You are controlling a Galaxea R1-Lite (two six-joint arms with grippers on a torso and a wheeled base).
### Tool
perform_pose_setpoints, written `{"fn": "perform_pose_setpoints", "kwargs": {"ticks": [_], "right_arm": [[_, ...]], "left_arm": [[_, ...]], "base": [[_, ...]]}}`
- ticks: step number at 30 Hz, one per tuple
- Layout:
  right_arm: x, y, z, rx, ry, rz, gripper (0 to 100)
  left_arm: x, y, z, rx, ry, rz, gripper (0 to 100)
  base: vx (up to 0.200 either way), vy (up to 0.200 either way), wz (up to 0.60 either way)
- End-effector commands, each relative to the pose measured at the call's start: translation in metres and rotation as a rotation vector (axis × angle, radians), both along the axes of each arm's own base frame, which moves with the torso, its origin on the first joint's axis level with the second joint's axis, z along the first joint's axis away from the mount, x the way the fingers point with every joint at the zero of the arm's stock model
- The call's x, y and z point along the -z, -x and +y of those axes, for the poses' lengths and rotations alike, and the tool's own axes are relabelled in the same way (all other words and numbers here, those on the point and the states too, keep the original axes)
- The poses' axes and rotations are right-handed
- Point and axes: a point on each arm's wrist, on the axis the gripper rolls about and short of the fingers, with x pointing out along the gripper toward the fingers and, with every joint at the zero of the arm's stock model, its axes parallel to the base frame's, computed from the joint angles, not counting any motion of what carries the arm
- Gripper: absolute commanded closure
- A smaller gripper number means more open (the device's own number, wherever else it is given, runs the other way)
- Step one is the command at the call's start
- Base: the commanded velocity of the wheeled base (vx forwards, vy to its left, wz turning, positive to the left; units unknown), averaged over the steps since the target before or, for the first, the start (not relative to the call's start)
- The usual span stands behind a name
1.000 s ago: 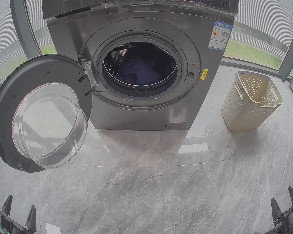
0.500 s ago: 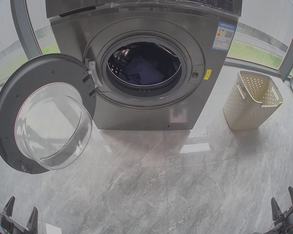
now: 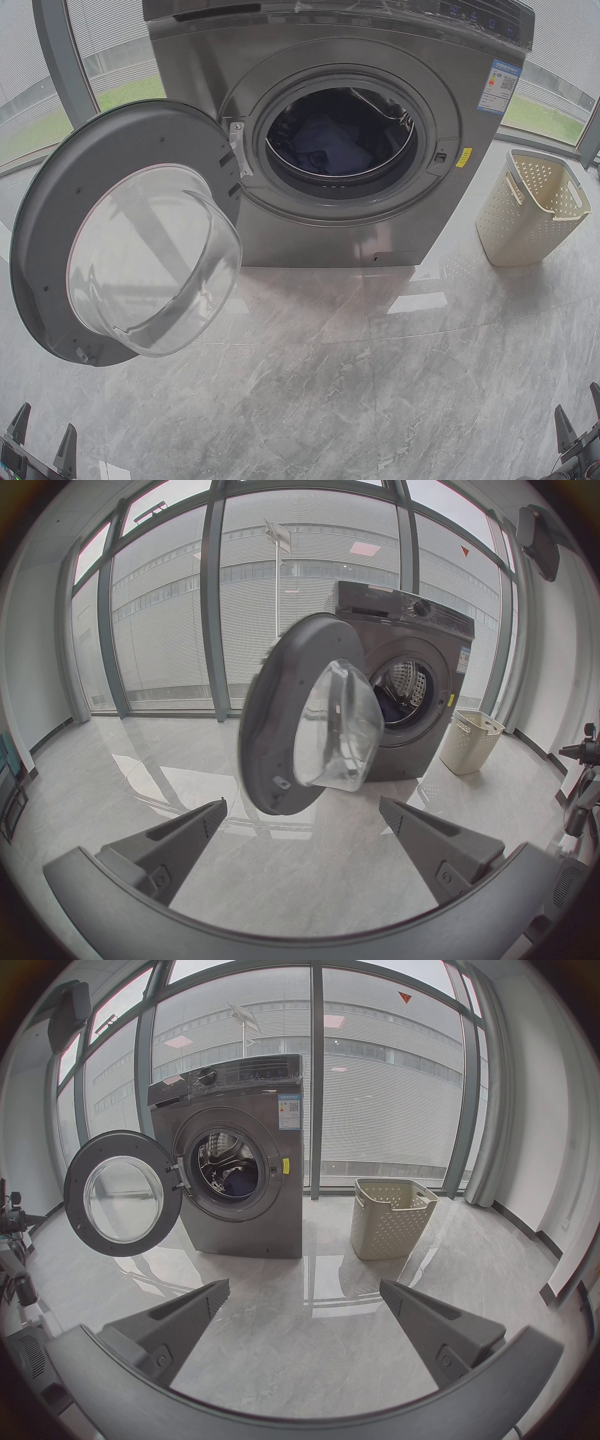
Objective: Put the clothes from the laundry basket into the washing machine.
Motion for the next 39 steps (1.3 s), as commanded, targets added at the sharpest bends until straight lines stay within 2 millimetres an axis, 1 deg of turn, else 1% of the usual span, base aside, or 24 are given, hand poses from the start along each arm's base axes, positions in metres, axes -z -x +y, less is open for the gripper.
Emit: {"fn": "perform_pose_setpoints", "kwargs": {"ticks": [1,6,18,24,39], "right_arm": [[0.0047,-0.0003,0.0000,0.000,0.001,0.003,0],[0.0047,-0.0003,0.0000,-0.002,0.001,0.003,0],[0.0047,-0.0003,0.0000,-0.002,-0.001,0.003,0],[0.0047,-0.0003,0.0000,-0.002,-0.001,0.003,0],[0.0047,-0.0003,0.0000,-0.002,-0.001,0.003,0]], "left_arm": [[0.0046,-0.0009,0.0000,0.000,0.006,0.012,0],[0.0046,-0.0009,0.0000,-0.002,0.001,0.012,0],[0.0050,-0.0010,-0.0001,0.003,-0.002,0.014,0],[0.0050,-0.0010,0.0000,0.002,-0.002,0.014,0],[0.0043,-0.0008,-0.0001,-0.003,-0.019,0.003,0]], "base": [[0.000,0.200,0.00],[0.000,0.200,0.00],[0.000,0.000,0.00],[-0.200,0.000,0.00],[0.000,0.000,0.00]]}}
